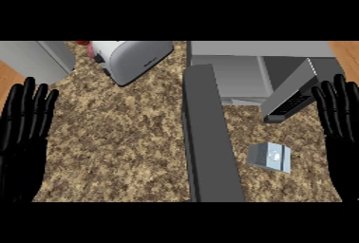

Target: Pick up the milk, place it into the microwave and close the microwave

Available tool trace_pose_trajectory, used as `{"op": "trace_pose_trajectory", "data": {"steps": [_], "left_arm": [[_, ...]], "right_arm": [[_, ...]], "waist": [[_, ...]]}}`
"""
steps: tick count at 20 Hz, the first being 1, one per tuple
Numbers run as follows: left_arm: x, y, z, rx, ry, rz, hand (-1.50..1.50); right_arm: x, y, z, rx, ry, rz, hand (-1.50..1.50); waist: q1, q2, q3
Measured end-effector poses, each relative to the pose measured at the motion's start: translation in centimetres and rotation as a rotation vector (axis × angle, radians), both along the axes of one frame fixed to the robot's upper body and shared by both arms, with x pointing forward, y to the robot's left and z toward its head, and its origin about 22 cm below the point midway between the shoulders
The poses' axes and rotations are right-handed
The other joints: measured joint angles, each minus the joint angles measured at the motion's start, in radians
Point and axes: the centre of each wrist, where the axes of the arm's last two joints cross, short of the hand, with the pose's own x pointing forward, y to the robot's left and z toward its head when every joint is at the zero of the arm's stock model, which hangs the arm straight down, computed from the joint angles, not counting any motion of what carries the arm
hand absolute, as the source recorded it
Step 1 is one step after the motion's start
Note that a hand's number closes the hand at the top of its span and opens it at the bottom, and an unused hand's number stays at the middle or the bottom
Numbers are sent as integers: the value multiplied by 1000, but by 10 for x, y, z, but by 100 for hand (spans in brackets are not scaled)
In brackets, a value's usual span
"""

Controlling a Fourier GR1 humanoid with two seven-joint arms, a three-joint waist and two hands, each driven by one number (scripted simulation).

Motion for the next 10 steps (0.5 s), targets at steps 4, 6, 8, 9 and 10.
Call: {"op": "trace_pose_trajectory", "data": {"steps": [4,6,8,9,10], "left_arm": [[7,2,-7,-11,-5,15,-150],[9,1,-10,-7,-11,29,-150],[6,4,-15,-38,27,63,-150],[4,5,-18,-49,41,71,-150],[-1,6,-21,-56,49,79,-150]], "right_arm": [[-8,16,6,-14,-58,19,-150],[-22,25,10,-7,-110,32,-150],[-35,35,8,-25,-107,61,-150],[-42,41,11,-34,-106,69,-150],[-50,45,10,-39,-106,77,-150]], "waist": [[3,-7,23],[1,-10,28],[1,-12,31],[2,-12,33],[3,-13,33]]}}
